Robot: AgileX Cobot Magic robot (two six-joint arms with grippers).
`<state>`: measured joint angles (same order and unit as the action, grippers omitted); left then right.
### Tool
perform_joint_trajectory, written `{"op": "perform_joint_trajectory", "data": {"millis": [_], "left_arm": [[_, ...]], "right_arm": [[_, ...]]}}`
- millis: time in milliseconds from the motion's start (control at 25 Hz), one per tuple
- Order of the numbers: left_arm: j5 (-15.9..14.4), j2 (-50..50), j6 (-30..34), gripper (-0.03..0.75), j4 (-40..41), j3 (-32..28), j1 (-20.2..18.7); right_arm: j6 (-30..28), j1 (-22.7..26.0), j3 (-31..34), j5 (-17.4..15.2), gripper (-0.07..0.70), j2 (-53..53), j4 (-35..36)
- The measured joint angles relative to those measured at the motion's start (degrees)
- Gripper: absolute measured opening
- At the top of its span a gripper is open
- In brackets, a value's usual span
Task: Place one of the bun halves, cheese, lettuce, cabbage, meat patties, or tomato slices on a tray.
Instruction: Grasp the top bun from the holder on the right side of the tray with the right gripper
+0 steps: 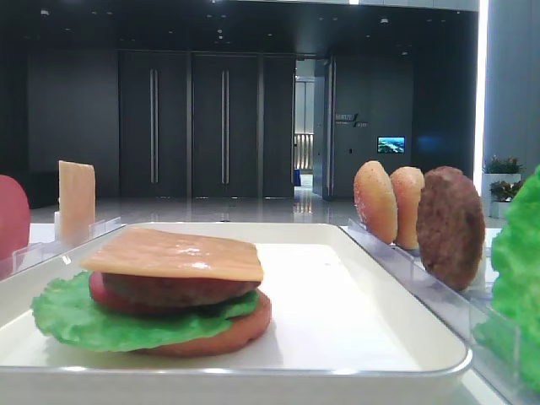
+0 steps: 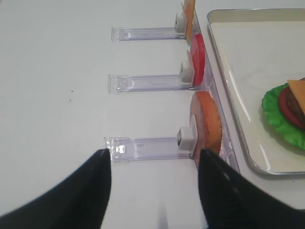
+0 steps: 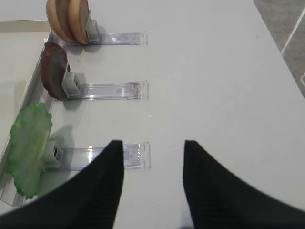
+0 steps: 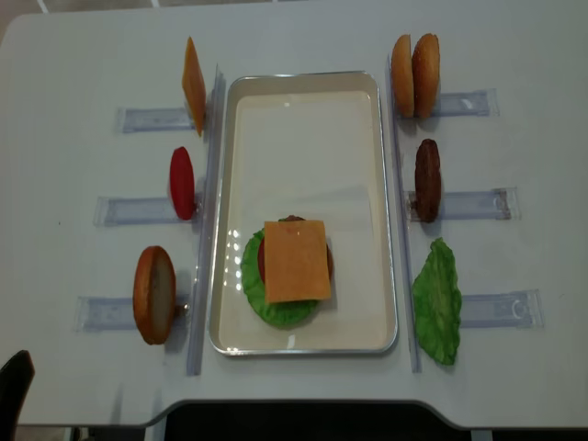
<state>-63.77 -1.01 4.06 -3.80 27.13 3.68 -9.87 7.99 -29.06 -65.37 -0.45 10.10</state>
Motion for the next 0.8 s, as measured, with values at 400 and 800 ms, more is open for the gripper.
{"op": "perform_joint_trajectory", "data": {"millis": [400, 800], "left_arm": [[0.00, 0.00, 0.00, 0.444, 0.00, 0.00, 0.00], [0.00, 0.00, 0.00, 0.444, 0.00, 0.00, 0.00]], "right_arm": [[0.00, 0.00, 0.00, 0.00, 0.290, 0.00, 0.00], [0.00, 0.00, 0.00, 0.00, 0.290, 0.00, 0.00]]}}
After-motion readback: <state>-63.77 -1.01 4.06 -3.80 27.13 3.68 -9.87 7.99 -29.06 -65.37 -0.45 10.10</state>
